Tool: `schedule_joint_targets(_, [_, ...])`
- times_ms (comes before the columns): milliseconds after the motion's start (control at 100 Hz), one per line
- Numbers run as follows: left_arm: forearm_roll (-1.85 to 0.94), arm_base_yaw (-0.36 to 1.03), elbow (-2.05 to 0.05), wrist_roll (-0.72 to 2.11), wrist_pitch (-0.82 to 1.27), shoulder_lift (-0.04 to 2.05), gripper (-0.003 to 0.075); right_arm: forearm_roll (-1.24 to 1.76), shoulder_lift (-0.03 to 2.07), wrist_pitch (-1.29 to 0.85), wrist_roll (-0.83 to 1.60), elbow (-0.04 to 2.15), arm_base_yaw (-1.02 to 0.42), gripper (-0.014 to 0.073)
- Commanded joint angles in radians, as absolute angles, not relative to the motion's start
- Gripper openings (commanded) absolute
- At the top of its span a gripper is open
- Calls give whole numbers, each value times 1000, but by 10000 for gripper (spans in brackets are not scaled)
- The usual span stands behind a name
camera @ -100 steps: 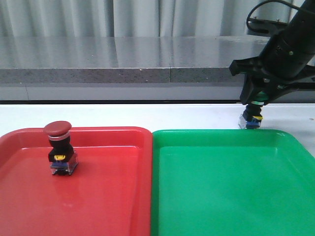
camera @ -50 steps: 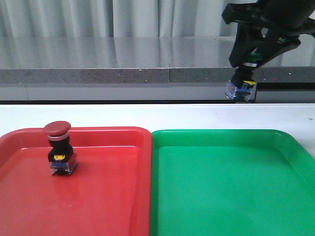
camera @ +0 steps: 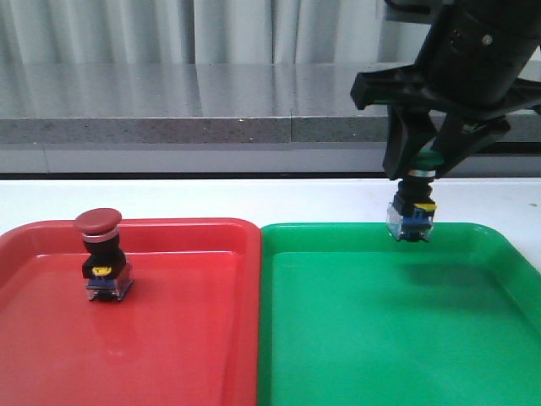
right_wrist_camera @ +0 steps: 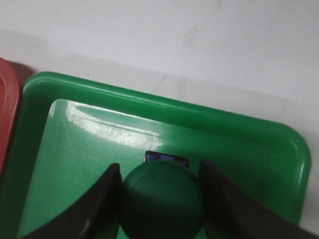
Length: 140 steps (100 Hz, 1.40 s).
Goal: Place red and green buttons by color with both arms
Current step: 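Carry the green button toward the robot and lower it into the green tray, then open the right gripper and raise it away from the button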
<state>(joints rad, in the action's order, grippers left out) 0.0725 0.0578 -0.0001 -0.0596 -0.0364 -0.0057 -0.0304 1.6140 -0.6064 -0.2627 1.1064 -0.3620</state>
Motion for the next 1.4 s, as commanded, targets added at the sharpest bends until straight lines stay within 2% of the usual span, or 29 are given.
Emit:
schedule_joint_targets(0, [64,58,42,-64,-116,-35,-20,-108,1567,-506,-351,1095,-393,268])
schedule_joint_targets(170, [64,58,42,-64,-116,-35,-19,-171,1569,-448,-442,1059,-400,268])
schedule_joint_targets(1030, [64,58,42,-64,-116,-35,-19,-167,1652,-428,-442,1052,-400,276])
schedule_joint_targets(1130, [64,58,42,-64,-116,-35,-19,-161,1651,-435,-442,1052,-400,358])
schedule_joint_targets(1280, [64,58,42,-64,-116,-35,-19,-158,1648,-435,-442,1053,-400,546])
schedule_joint_targets(1390, [64,58,42,-64,-116,-35,-20,-158,1648,-435,-442,1054,-400,596])
